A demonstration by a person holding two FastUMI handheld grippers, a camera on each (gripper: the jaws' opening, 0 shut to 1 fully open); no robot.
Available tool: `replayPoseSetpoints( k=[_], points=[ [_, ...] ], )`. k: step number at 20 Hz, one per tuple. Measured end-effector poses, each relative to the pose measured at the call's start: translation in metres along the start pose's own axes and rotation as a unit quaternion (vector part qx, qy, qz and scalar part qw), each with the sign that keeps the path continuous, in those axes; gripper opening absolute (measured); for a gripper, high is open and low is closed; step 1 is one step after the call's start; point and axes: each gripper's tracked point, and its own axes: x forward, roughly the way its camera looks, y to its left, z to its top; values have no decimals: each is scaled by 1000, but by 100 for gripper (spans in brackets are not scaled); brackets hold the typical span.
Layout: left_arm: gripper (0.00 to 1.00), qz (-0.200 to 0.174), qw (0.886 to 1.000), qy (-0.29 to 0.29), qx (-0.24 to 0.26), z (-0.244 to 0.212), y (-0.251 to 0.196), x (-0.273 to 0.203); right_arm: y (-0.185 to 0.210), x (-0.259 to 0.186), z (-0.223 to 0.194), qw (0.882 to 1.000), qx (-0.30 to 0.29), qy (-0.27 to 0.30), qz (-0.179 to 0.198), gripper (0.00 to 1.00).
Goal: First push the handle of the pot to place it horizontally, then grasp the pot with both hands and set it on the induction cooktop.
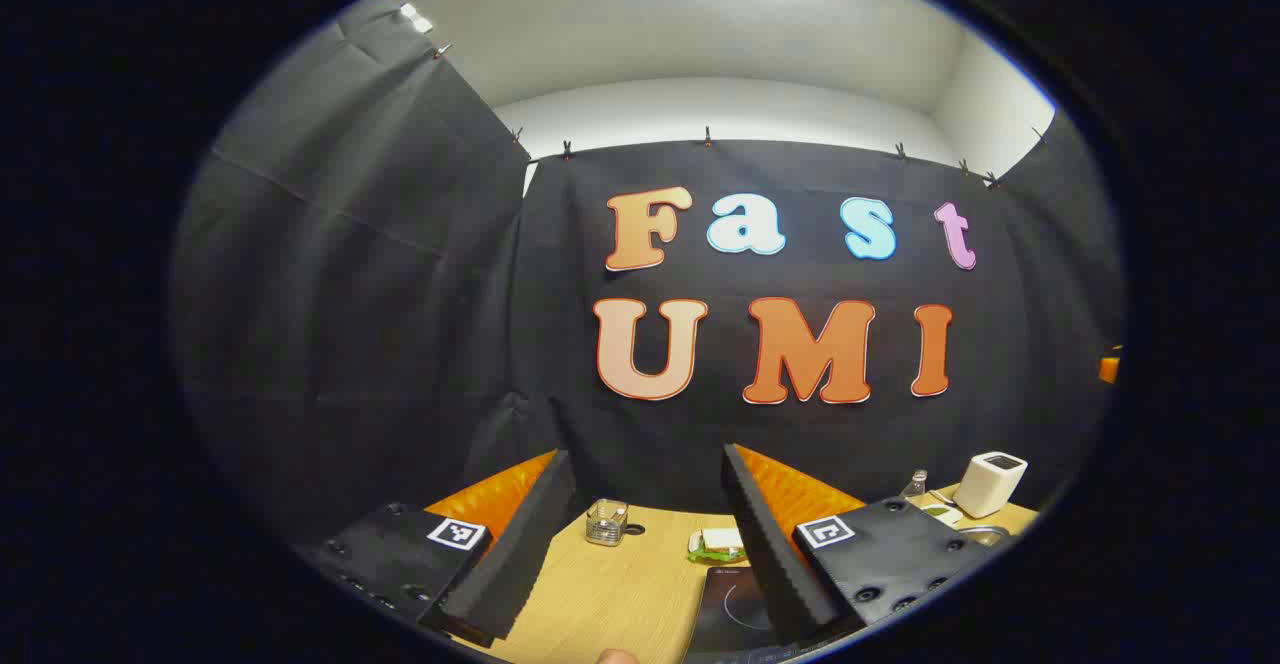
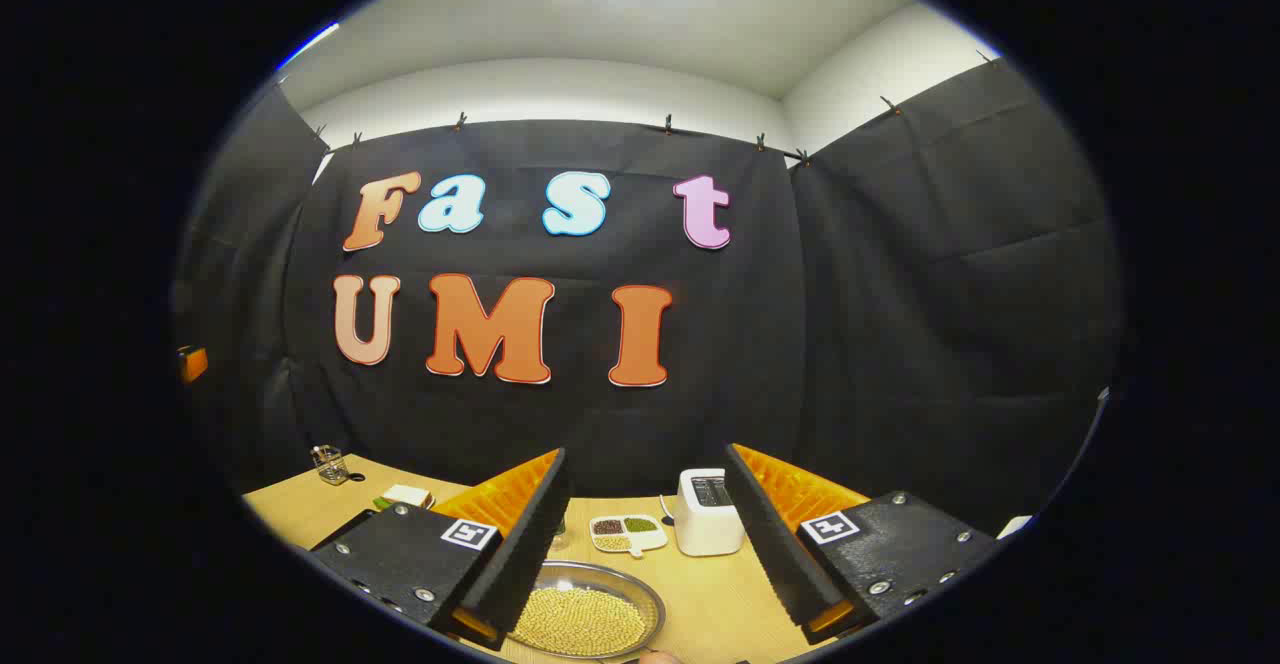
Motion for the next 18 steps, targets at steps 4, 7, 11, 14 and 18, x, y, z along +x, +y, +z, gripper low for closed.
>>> replayPoseSetpoints(
  k=[4,7,11,14,18],
  points=[
    [98,-5,1000,5,-2,-1,-5,1,-2,0,-4,1000,3,9,4,95],
    [98,-6,1000,8,0,-3,-7,3,-2,1,-6,1000,7,13,5,100],
    [98,-6,1000,7,2,-1,-9,4,-3,1,-6,1000,2,14,1,95],
    [98,-6,1000,7,7,0,-9,4,-3,1,-8,1000,0,17,4,95],
    [98,-4,1000,9,18,0,-12,5,-3,2,-15,999,5,31,12,95]
  ],
)
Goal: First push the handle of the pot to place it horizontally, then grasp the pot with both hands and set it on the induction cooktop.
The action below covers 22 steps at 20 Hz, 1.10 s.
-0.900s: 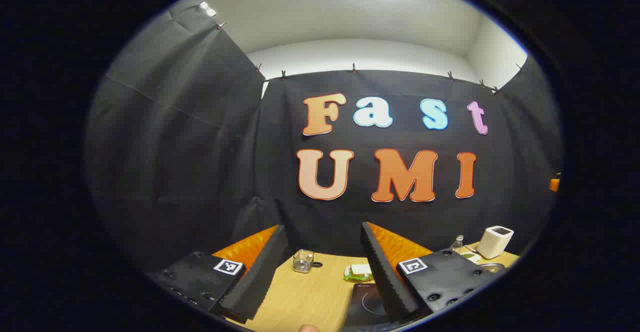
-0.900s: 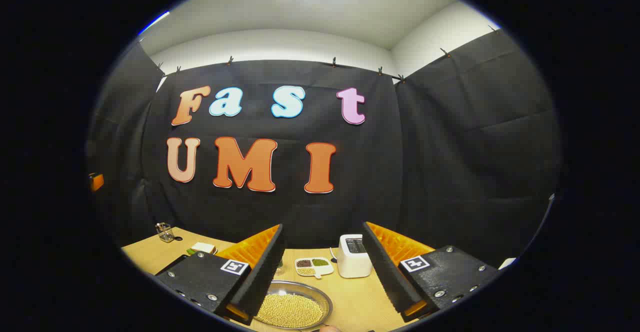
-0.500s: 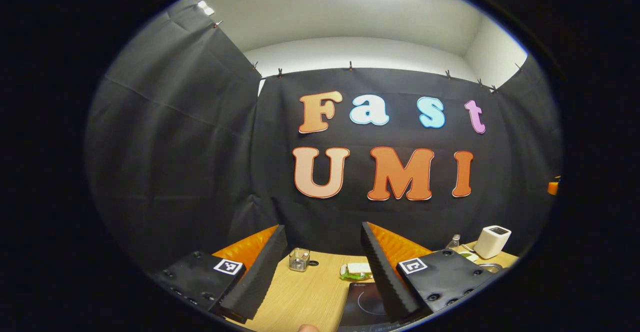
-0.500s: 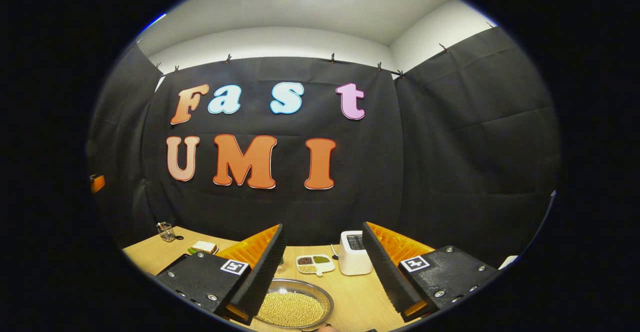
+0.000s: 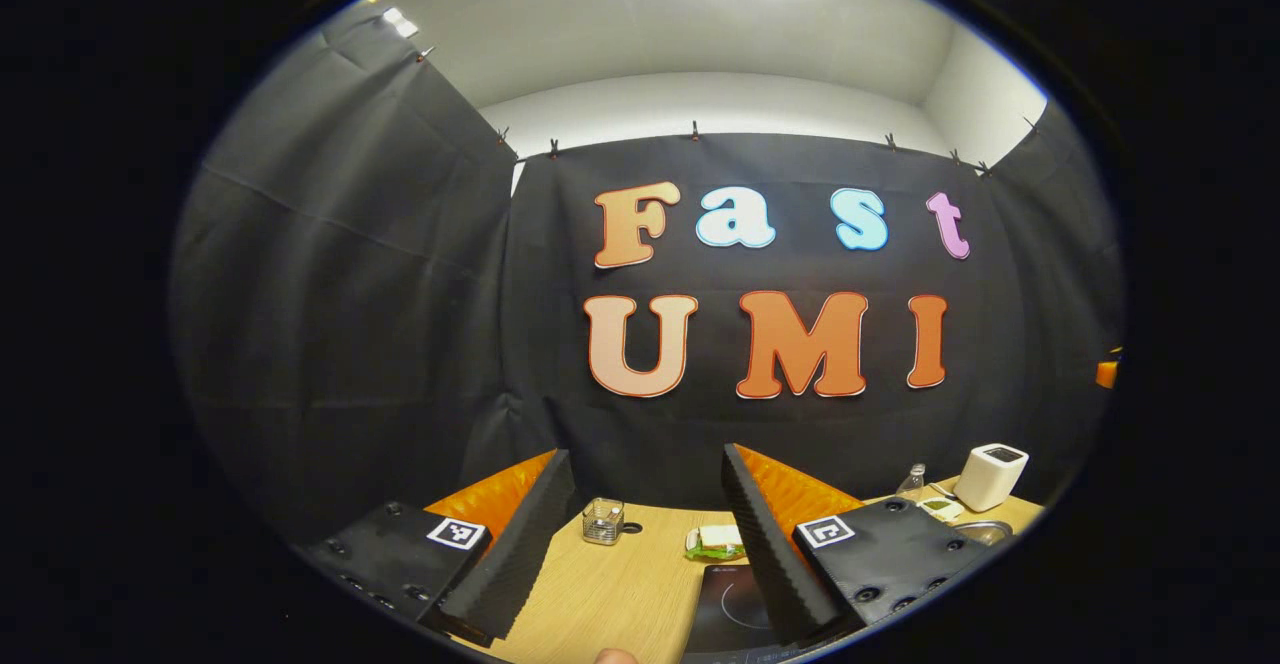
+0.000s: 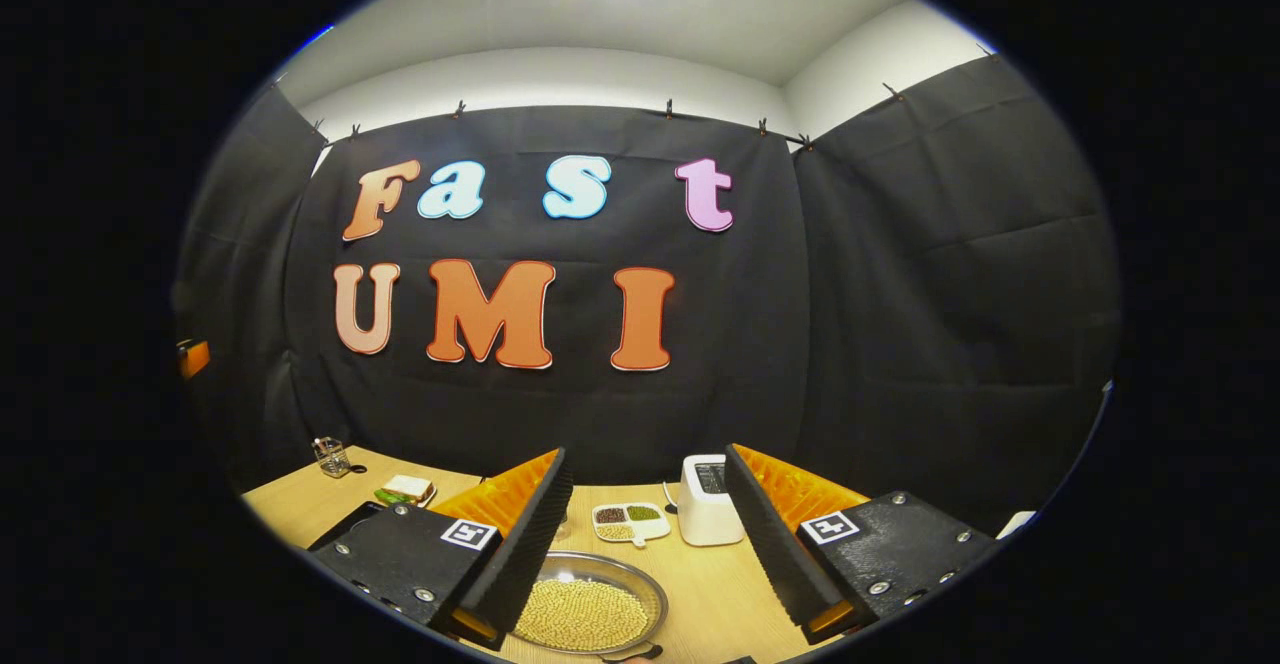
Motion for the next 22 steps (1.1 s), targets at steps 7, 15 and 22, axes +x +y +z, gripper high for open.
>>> replayPoseSetpoints(
  k=[7,15,22],
  points=[
    [97,-1,1000,1,10,0,-7,3,9,3,-22,1000,-2,22,20,65],
    [98,-9,1000,6,11,-3,-19,4,13,-1,-66,996,-3,75,42,29],
    [98,-15,1000,4,15,-3,-28,2,11,-3,-129,988,-8,151,43,12]
  ],
)
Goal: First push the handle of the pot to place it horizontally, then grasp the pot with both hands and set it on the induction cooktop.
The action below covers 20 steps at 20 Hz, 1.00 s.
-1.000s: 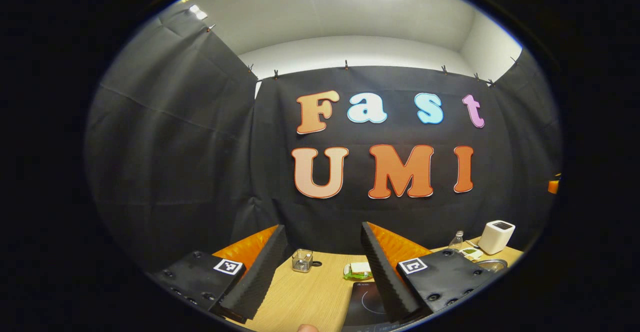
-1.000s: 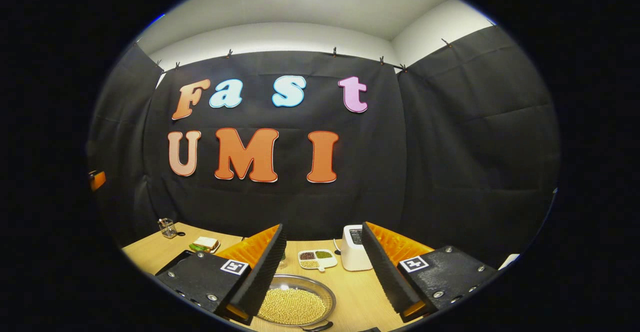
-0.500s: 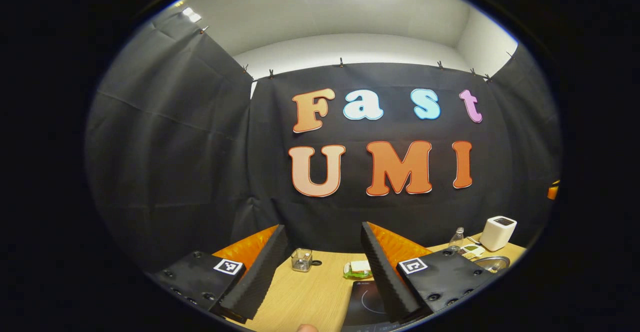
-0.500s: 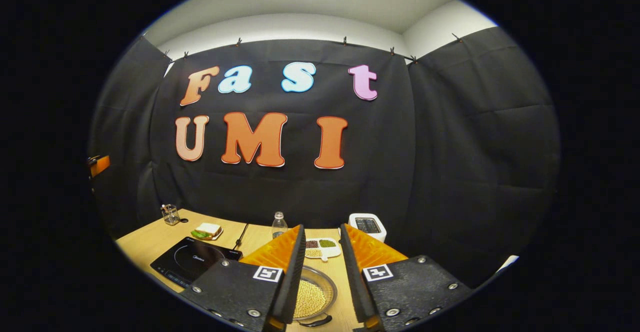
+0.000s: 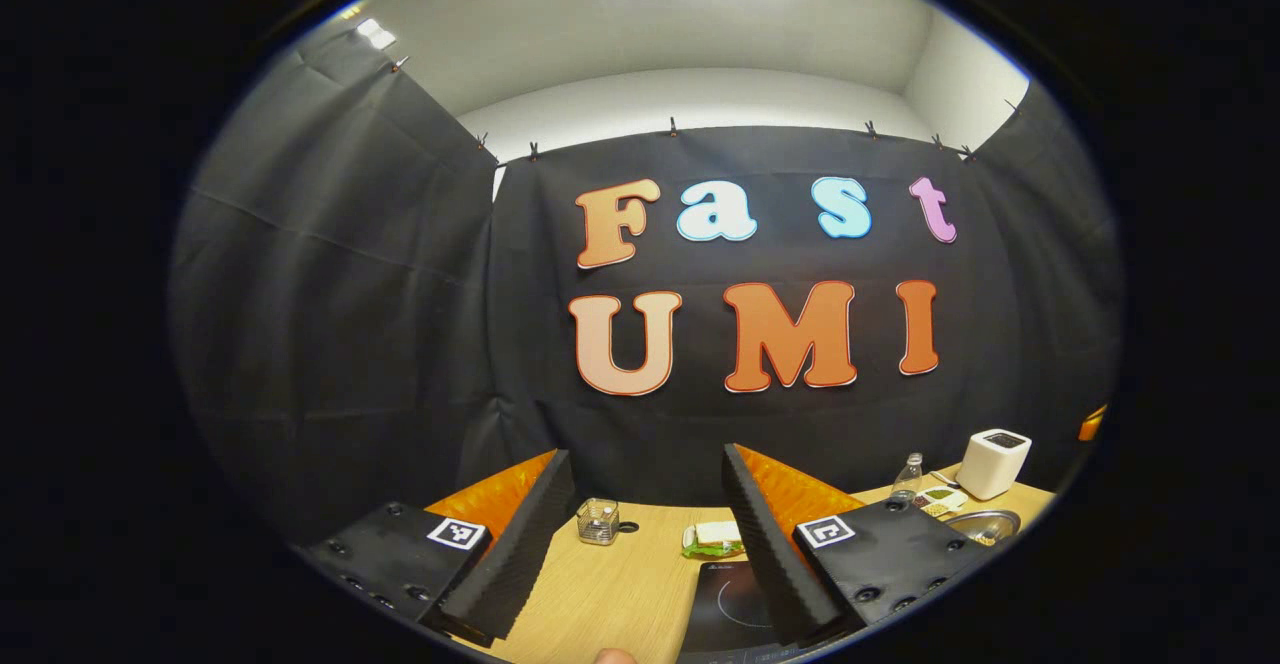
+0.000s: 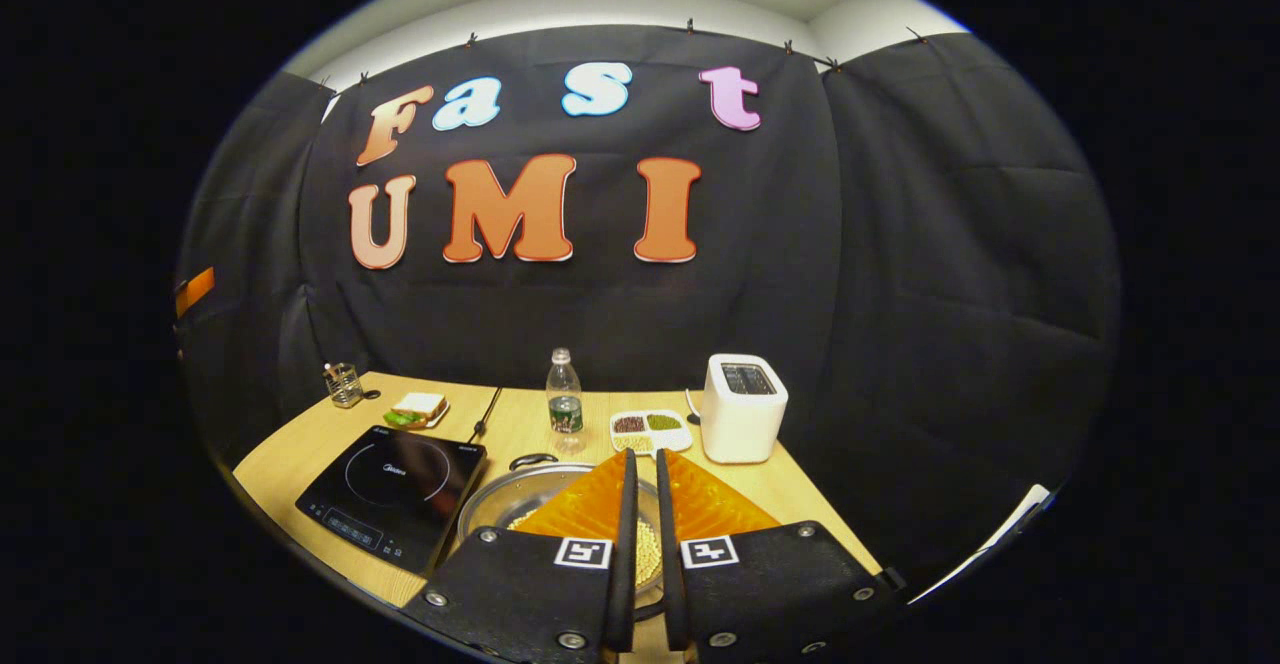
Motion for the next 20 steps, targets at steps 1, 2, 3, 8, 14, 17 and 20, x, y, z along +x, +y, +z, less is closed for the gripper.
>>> replayPoseSetpoints(
  k=[1,2,3,8,14,17,20],
  points=[
    [98,-1,1000,2,-1,-2,0,0,1,1,-10,1000,2,12,2,8],
    [98,-1,1000,3,-2,-3,1,1,2,2,-20,1000,3,24,5,7],
    [98,0,1000,5,-2,-4,1,1,4,3,-29,999,3,36,7,6],
    [98,-4,1000,10,-3,-9,-3,5,15,4,-80,995,20,96,27,0],
    [96,-6,1000,13,0,-14,-5,6,26,2,-137,986,29,160,41,0],
    [97,-6,1000,17,0,-18,-5,5,36,-2,-164,979,31,196,52,0],
    [98,-4,1000,18,2,-19,-4,6,43,-9,-185,972,35,222,64,0]
  ],
)
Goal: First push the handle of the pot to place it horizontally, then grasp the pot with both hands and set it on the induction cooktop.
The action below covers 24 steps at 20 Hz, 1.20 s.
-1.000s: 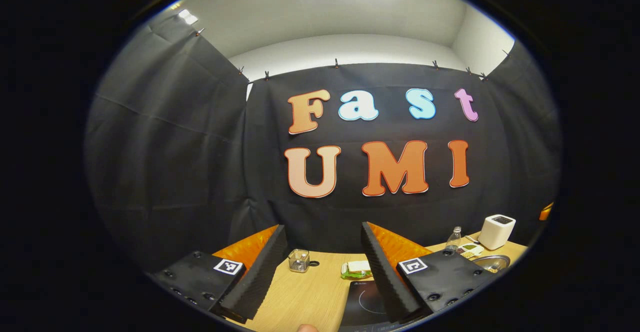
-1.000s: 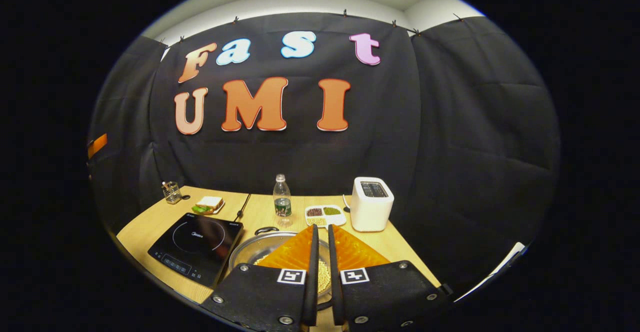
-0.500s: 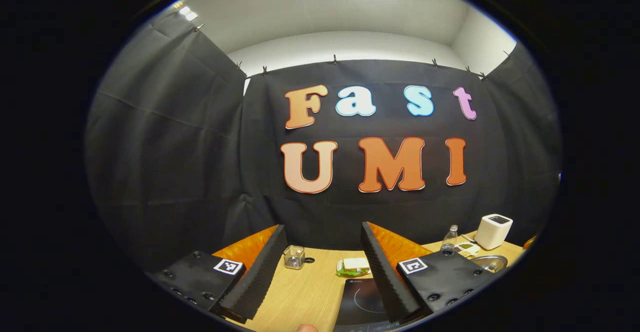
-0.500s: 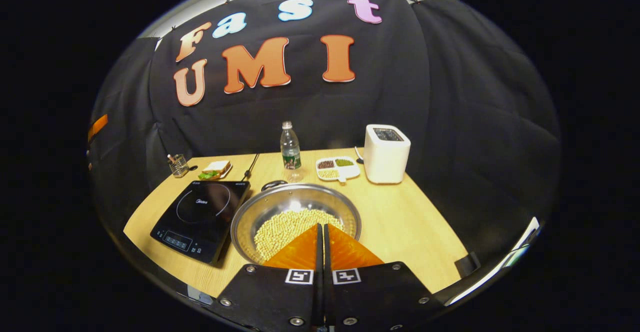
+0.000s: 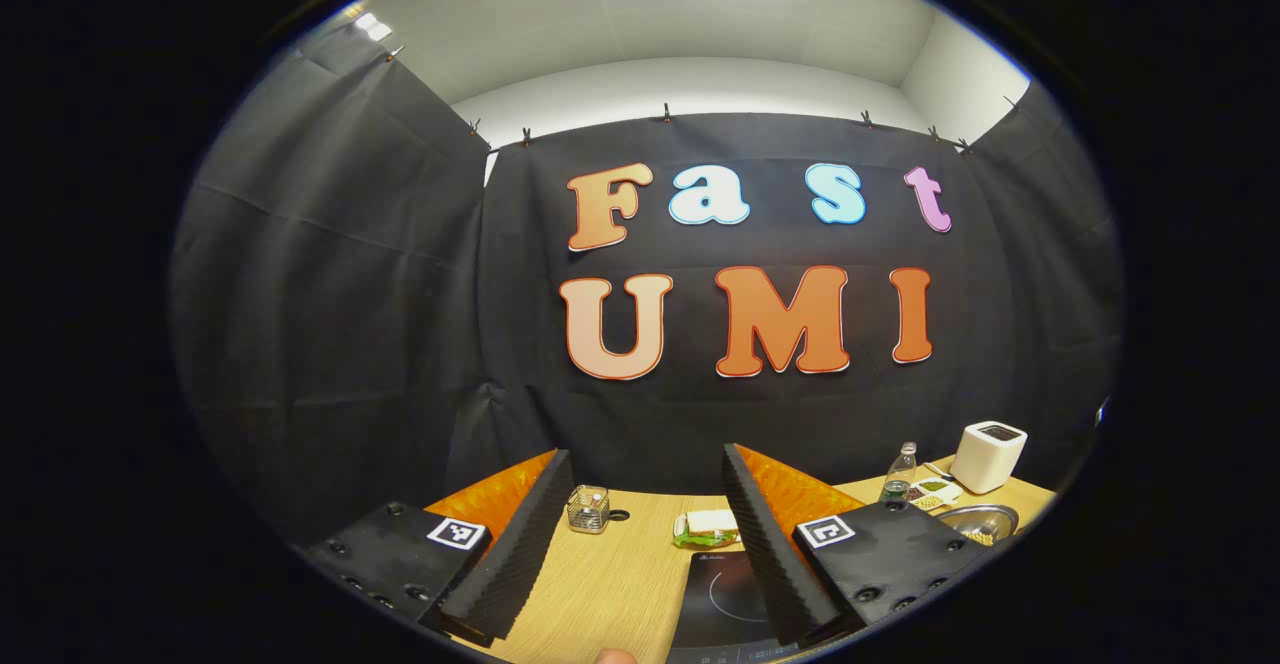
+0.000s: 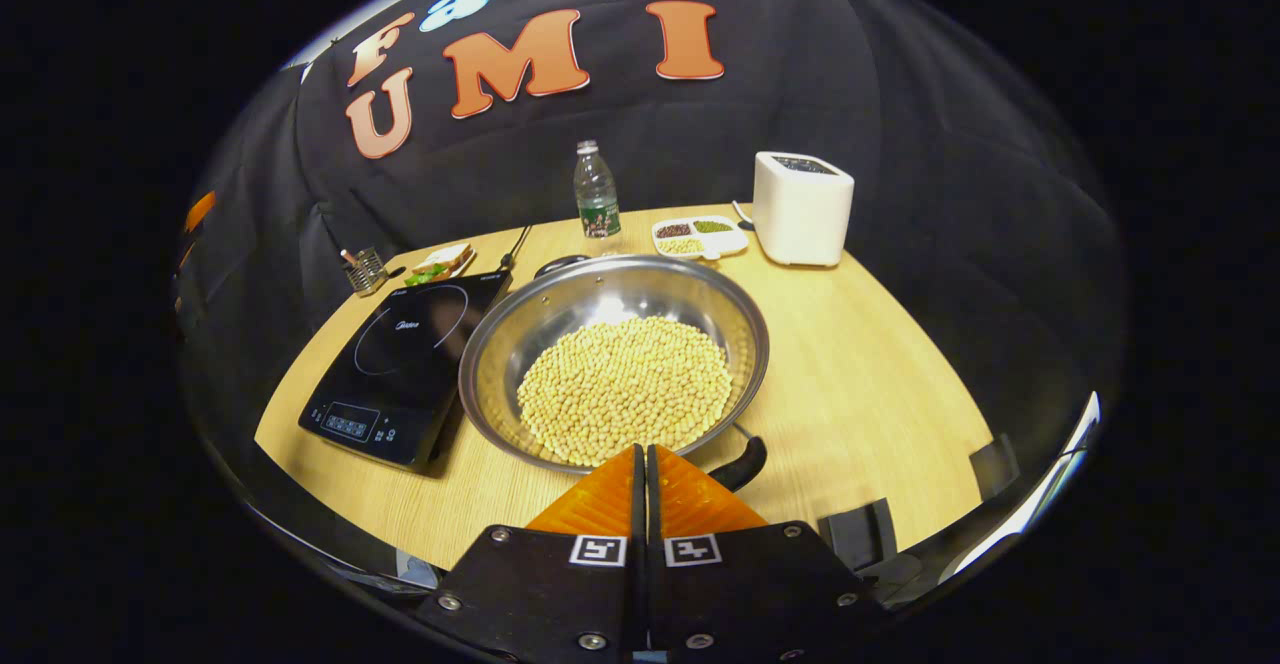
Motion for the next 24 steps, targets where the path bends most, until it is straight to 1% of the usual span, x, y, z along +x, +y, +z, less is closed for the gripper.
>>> replayPoseSetpoints(
  k=[3,6,7,10,15,24],
  points=[
    [98,-3,1000,0,-3,0,-2,0,1,4,-14,1000,-2,19,1,0],
    [99,-4,1000,1,-2,-2,-3,1,8,7,-27,999,-4,37,11,0],
    [96,-3,1000,2,-1,-2,-2,0,8,9,-29,999,-6,42,12,0],
    [98,-2,1000,3,-1,-3,-1,1,8,12,-34,999,-5,51,11,0],
    [99,0,1000,4,-3,-4,-1,2,5,12,-33,998,8,55,17,0],
    [99,-6,1000,6,-10,-6,-5,6,-11,17,-27,999,15,52,-4,0]
  ],
)
